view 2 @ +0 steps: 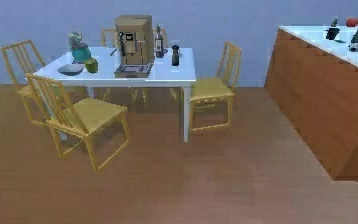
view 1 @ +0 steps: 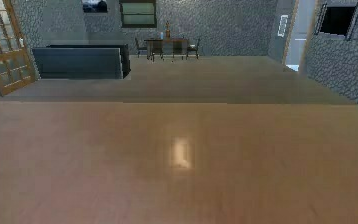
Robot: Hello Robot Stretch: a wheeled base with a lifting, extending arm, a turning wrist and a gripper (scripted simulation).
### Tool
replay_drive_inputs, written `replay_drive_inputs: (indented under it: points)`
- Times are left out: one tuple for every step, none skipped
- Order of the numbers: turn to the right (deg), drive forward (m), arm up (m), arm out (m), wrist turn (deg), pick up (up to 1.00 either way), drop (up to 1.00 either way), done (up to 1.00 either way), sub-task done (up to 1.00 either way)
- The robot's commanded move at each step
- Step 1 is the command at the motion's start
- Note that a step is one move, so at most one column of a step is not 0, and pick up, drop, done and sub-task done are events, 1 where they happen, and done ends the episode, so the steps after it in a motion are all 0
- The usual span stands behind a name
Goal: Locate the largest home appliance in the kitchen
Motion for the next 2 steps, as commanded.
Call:
replay_drive_inputs:
  points:
    - [0.0,0.35,0.0,0.0,0.0,0.0,0.0,0.0,0.0]
    - [-45.0,0.0,0.0,0.0,0.0,0.0,0.0,0.0,0.0]
